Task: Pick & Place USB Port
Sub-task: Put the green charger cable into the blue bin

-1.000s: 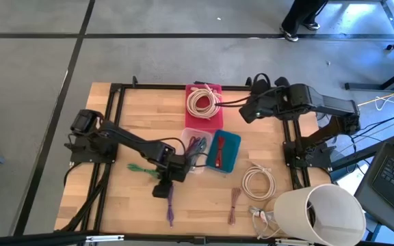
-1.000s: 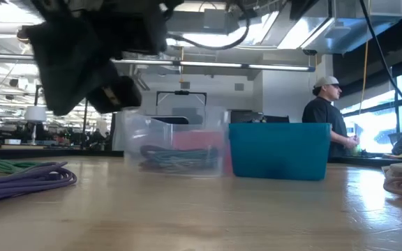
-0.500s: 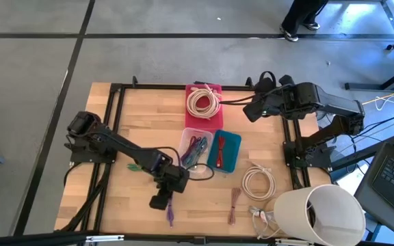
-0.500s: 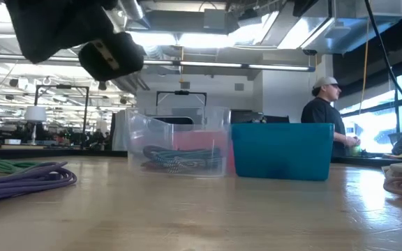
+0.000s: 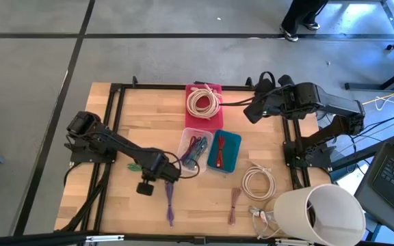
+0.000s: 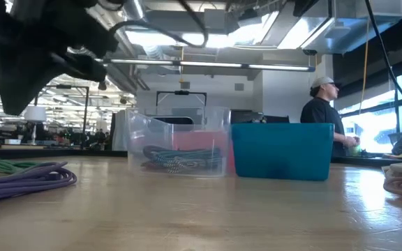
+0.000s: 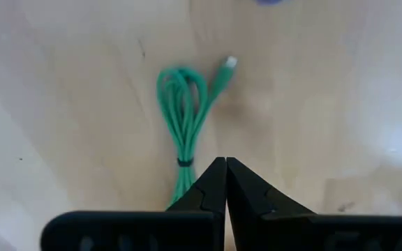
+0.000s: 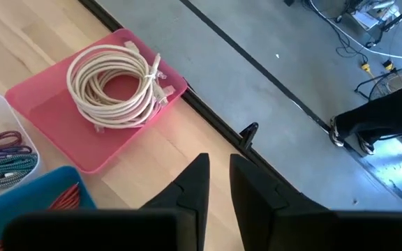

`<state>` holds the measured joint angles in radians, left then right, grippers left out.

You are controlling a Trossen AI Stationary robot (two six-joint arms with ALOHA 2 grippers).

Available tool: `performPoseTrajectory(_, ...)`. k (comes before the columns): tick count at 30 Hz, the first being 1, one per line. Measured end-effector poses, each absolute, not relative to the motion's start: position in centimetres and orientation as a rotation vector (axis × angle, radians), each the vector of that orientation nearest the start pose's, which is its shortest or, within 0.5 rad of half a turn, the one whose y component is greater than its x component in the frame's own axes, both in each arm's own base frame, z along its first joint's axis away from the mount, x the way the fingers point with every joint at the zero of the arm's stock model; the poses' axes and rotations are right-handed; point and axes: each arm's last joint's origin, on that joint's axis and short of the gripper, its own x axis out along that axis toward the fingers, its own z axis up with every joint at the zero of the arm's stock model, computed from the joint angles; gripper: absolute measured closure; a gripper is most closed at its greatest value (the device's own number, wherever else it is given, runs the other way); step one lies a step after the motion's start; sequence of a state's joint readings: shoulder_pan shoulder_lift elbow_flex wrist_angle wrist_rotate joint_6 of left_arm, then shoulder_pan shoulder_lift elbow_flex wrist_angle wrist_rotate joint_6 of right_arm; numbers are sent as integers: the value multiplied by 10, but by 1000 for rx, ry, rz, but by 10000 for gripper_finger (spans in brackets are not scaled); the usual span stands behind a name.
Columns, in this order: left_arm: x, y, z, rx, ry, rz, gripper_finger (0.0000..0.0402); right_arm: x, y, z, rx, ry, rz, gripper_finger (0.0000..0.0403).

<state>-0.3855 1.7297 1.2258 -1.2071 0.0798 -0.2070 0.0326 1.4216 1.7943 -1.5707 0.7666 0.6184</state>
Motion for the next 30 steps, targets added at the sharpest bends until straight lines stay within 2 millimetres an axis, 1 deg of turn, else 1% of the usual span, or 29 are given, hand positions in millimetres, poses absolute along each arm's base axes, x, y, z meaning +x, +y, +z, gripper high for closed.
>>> performPoseTrajectory(2, 265, -110, 196, 117, 1750, -165, 400, 220, -13, 427, 53, 869, -943, 342)
performPoseTrajectory(6, 245, -107, 188, 72, 1816, -242, 390, 219, -11, 428, 38, 879, -921, 342)
performPoseTrajectory(8, 233, -105, 188, 29, 1833, -246, 377, 218, -10, 428, 36, 876, -914, 342)
performPoseTrajectory(10, 221, -100, 194, -14, 1817, -211, 360, 216, -9, 430, 38, 869, -910, 342)
performPoseTrajectory(15, 200, -90, 217, -111, 1673, -134, 311, 213, -9, 432, 38, 857, -914, 342)
performPoseTrajectory(18, 197, -89, 228, -110, 1540, -132, 281, 213, -10, 432, 39, 857, -916, 342)
performPoseTrajectory(20, 197, -90, 230, -83, 1461, -167, 263, 213, -10, 432, 41, 856, -917, 342)
performPoseTrajectory(22, 196, -89, 226, -57, 1449, -179, 245, 213, -10, 432, 44, 855, -918, 342)
performPoseTrajectory(25, 191, -86, 215, -35, 1484, -163, 221, 213, -10, 432, 62, 845, -927, 342)
performPoseTrajectory(30, 183, -82, 191, -3, 1509, -175, 197, 213, -10, 432, 65, 843, -929, 342)
